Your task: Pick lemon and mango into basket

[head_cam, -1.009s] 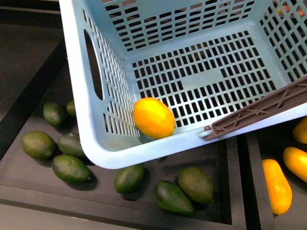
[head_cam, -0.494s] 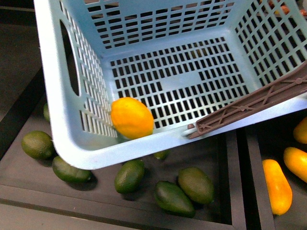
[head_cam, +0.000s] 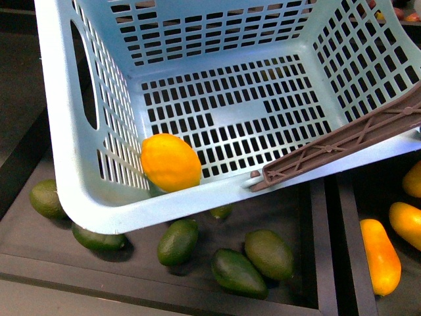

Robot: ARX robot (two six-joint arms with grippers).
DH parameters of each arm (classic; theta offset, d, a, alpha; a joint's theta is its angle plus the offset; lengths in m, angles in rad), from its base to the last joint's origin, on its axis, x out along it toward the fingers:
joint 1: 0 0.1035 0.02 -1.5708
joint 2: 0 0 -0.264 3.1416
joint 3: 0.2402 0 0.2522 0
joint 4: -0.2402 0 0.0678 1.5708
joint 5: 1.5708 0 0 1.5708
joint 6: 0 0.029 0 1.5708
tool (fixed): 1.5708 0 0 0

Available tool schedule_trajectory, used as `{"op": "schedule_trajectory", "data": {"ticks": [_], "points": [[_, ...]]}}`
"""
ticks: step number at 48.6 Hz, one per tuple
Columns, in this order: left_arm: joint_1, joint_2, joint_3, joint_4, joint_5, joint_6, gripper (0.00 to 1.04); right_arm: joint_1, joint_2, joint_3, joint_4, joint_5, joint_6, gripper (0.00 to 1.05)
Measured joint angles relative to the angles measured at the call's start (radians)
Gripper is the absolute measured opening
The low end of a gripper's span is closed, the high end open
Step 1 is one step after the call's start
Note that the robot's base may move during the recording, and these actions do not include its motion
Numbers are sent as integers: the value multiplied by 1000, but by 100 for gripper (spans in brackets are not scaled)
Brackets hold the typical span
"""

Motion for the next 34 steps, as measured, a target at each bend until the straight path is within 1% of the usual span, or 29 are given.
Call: {"op": "schedule_trajectory", "data": {"ticks": [12, 25, 31, 32, 34], "points": [[0, 0, 0, 0, 9, -1, 31, 47, 107, 104, -1, 22, 108, 96], [0, 0, 0, 0, 10, 0, 31, 72, 168, 152, 6, 38, 177, 96], [0, 0, 0, 0, 7, -1, 31, 93, 197, 167, 36, 65, 248, 96], [0, 0, 0, 0, 6, -1, 31, 95, 199, 167, 37, 67, 255, 96], [0, 0, 0, 0, 4, -1, 31, 98, 203, 169, 42, 71, 266, 91]]}}
